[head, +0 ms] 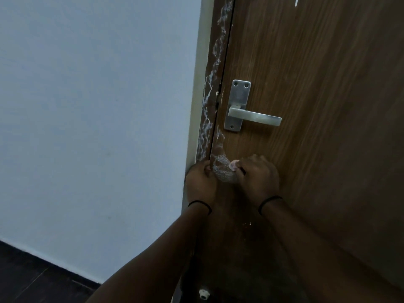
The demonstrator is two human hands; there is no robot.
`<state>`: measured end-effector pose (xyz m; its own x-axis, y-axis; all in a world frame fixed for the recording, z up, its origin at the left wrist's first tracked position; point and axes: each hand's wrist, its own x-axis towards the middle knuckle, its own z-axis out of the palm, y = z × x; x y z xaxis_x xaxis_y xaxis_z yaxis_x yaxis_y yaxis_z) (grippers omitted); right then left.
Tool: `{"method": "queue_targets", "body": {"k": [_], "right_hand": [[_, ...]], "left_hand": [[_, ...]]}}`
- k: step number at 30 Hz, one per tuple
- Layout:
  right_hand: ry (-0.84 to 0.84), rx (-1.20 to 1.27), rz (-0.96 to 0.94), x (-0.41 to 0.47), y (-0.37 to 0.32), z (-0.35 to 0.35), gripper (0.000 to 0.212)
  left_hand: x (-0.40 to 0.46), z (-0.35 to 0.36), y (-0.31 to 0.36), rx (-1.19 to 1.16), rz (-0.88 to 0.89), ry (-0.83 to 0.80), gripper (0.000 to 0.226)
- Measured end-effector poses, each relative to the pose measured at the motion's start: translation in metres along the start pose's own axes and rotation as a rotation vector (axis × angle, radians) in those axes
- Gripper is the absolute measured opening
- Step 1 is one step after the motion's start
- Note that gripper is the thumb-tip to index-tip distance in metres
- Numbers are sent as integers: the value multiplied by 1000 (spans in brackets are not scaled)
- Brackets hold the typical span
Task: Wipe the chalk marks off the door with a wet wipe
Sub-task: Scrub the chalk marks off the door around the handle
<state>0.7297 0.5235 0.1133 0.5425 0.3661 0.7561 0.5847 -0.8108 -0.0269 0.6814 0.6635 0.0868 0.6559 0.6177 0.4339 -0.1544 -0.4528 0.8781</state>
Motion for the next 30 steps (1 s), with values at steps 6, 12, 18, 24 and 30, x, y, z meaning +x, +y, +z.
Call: {"method": "queue_targets", "body": {"k": [6,12,18,24,30], "right_hand": [[154,64,78,6,7,-1,6],[-25,8,-29,-12,-4,20,25],[147,-17,41,-10,15,12,14],[-14,-38,-83,-29,14,18,9],[139,-27,3,-27,20,13,3]], "left_hand": [[-5,4,-6,24,-63,-8,27],[-7,6,-27,69,-76,-28,22],[-10,11,-29,59,-97,-12,25],[-14,9,-32,69,-95,-34,26],[-23,13,-33,71,-114,-23,29]]}}
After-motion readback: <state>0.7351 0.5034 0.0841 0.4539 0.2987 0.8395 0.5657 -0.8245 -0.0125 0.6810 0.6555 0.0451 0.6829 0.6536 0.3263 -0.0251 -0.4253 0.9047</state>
